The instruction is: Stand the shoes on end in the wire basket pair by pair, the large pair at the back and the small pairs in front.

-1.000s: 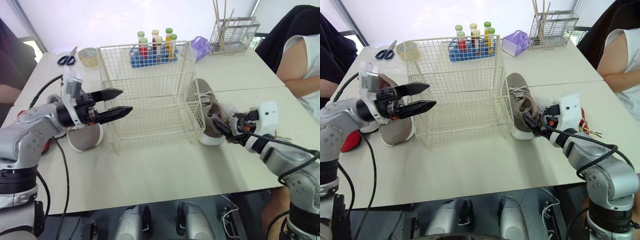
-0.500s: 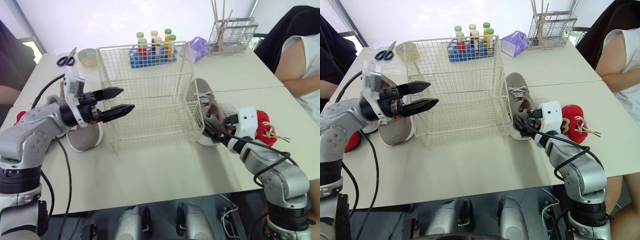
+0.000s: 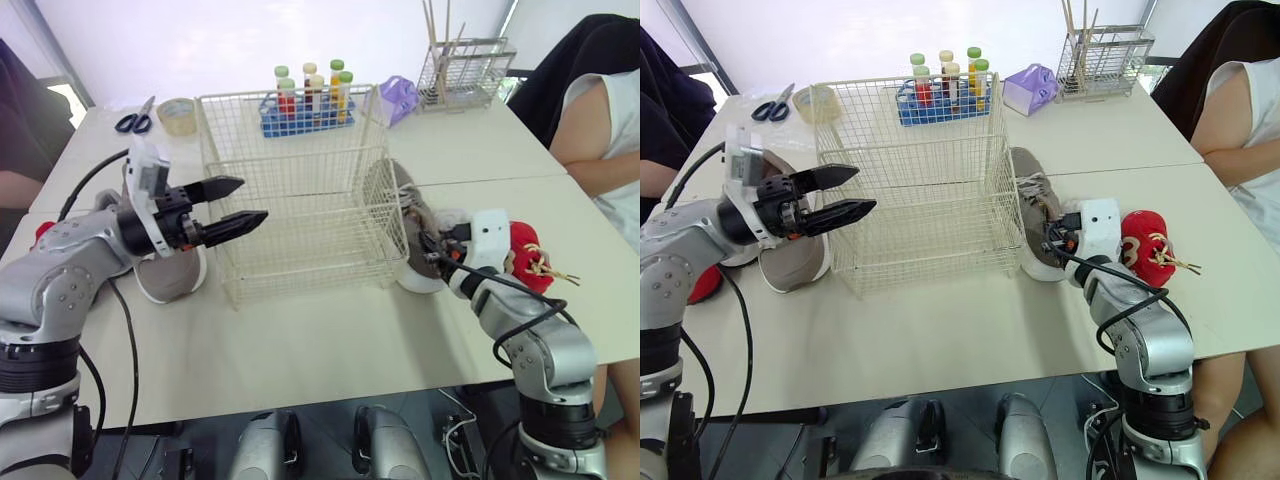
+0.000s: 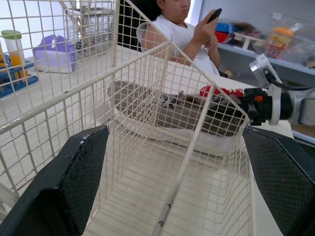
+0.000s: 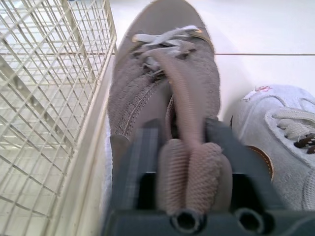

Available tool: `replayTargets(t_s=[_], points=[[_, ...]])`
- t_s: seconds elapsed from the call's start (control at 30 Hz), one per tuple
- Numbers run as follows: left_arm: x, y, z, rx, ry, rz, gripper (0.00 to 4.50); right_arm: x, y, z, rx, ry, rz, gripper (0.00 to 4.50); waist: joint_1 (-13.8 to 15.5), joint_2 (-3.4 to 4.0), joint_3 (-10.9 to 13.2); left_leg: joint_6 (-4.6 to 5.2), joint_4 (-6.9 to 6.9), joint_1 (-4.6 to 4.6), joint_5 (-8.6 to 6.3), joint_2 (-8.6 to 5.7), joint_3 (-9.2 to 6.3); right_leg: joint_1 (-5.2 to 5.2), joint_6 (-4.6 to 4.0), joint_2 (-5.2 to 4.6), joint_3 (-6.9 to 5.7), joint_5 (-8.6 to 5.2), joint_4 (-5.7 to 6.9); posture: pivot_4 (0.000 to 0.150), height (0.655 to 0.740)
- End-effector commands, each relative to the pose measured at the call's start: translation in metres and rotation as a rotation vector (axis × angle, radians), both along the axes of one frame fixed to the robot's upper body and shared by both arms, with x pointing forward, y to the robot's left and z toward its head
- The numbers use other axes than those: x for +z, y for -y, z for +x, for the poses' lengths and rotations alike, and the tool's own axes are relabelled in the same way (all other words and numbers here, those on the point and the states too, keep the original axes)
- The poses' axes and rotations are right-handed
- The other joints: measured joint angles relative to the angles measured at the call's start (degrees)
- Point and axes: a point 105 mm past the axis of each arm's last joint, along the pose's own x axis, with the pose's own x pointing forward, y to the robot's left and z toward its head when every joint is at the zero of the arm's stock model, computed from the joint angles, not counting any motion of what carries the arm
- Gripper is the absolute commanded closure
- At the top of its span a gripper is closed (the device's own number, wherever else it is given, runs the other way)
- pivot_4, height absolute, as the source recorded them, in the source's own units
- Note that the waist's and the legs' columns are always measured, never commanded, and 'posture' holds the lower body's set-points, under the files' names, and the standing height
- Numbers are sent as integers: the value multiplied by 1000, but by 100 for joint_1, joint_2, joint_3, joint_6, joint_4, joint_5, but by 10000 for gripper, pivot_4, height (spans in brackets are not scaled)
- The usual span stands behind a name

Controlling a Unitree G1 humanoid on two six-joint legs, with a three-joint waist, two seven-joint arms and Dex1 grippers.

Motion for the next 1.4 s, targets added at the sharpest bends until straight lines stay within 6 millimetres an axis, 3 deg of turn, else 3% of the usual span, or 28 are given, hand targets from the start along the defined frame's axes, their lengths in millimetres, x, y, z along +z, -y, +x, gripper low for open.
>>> replayTargets(t_s=[0.03, 0.13, 0.43, 0.57, 0.67, 0.8, 1.07, 1.2, 1.4], points=[[17, 1, -2, -3, 80, -4, 0, 3, 1, -3, 11, 6, -17, 42477, 1, 0, 0, 0, 0, 0, 0, 0, 0, 0, 0, 0, 0, 0, 0, 1500, 7400], [18, 2, 0, -6, 85, -3, 0, 16, 6, -1, -4, 41, -34, 42657, 5, 1, 0, 0, 0, -1, 0, 0, 0, 0, 0, 0, 0, 0, -1, 1500, 7400], [24, 7, 7, -41, 98, -30, 0, 106, 16, 9, -85, 285, -77, 42657, -4, 13, 10, 1, -2, -9, 1, 0, 3, -12, 0, 0, 1, 0, 1, 1500, 7400], [30, 13, 9, -64, 108, -73, 0, 139, 31, 10, -189, 407, -102, 42657, 7, 12, 10, 1, -6, -9, 1, 0, 2, -12, 2, 0, 0, -1, 1, 1500, 7400], [36, 16, 10, -78, 112, -116, 0, 165, 36, 9, -169, 509, -113, 42657, 4, 12, 11, 2, -6, -11, 1, -3, 4, -11, 3, -1, 0, 0, -2, 1500, 7400], [47, 19, 8, -103, 117, -163, 0, 213, 29, 1, 7, 690, -191, 42657, -22, 18, 17, 3, -5, -11, 1, -4, 7, -13, 3, -1, 3, 0, -2, 1500, 7400], [97, -9, 2, -136, 135, -276, 0, 272, -6, -20, 474, 879, -529, 42657, -76, 19, 21, 3, -8, -7, 2, 0, 8, -14, 9, 2, 4, -4, -1, 1500, 7400], [126, -25, -2, -154, 125, -253, 0, 278, -37, -25, 737, 917, -695, 42657, -103, 17, 23, 4, -8, -7, 2, 0, 8, -13, 10, 2, 4, -4, -3, 1500, 7400], [153, -37, -5, -155, 108, -263, 0, 273, -63, -26, 931, 965, -822, 42657, -62, 12, 25, 5, -5, -8, 1, -3, 9, -9, 13, -2, 3, -5, -6, 1500, 7400]])
